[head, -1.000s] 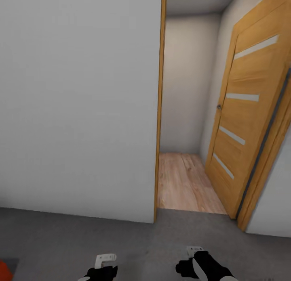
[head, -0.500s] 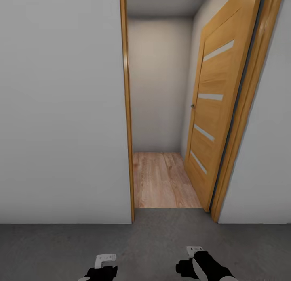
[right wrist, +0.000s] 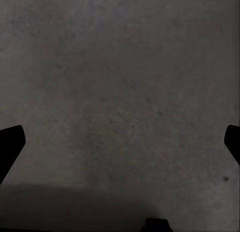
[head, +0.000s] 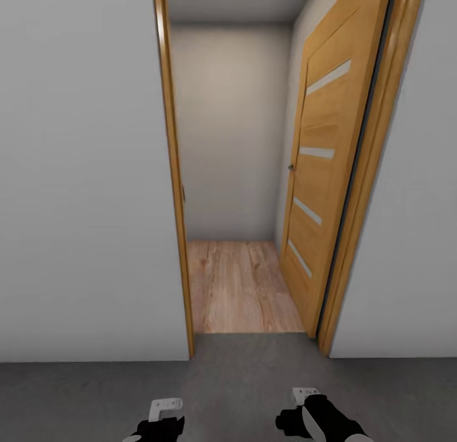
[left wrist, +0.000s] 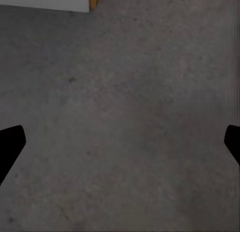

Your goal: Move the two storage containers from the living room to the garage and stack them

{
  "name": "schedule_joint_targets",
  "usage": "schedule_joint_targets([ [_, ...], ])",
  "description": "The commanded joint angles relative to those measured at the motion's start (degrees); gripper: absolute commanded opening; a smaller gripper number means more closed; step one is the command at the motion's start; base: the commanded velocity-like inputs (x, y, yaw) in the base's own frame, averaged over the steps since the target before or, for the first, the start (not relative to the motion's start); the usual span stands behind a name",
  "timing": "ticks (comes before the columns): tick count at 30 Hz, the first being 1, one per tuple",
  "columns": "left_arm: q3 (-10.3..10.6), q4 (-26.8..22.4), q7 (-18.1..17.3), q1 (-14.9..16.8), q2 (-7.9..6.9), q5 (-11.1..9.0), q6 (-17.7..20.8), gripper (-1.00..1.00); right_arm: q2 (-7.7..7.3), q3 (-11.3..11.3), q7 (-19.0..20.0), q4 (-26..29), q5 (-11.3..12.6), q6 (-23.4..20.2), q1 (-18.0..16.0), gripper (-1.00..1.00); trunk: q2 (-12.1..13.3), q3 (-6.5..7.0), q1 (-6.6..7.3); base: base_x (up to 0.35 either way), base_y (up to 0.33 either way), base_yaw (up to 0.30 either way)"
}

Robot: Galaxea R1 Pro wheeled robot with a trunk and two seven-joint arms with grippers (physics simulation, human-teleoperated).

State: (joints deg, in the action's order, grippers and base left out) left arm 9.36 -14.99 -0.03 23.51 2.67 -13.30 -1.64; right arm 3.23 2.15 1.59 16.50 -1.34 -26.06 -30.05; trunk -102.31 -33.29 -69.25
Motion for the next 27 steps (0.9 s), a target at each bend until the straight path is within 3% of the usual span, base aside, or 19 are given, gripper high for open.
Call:
schedule_joint_targets([
  [1, 0.41, 0.05, -0.02, 0.05, -0.03, -0.57, -0.25, 1.00, 0.02, 0.22, 0.17, 0.11, -0.16, -0.31, -0.01, 1.00, -0.02, -0.07, -0.02, 0.287, -0.161, 0.069],
  [15, 0.41, 0.05, -0.06, 0.05, -0.03, -0.57, -0.39, 1.00, 0.02, 0.22, 0.17, 0.11, -0.16, -0.31, -0.01, 1.00, -0.02, -0.19, -0.02, 0.267, -0.199, 0.051],
  [27, 0.44, 0.05, -0.06, 0.05, -0.03, -0.59, -0.47, 1.00, 0.02, 0.22, 0.18, 0.13, -0.16, -0.31, -0.01, 1.00, -0.02, -0.20, -0.02, 0.102, -0.132, 0.074],
])
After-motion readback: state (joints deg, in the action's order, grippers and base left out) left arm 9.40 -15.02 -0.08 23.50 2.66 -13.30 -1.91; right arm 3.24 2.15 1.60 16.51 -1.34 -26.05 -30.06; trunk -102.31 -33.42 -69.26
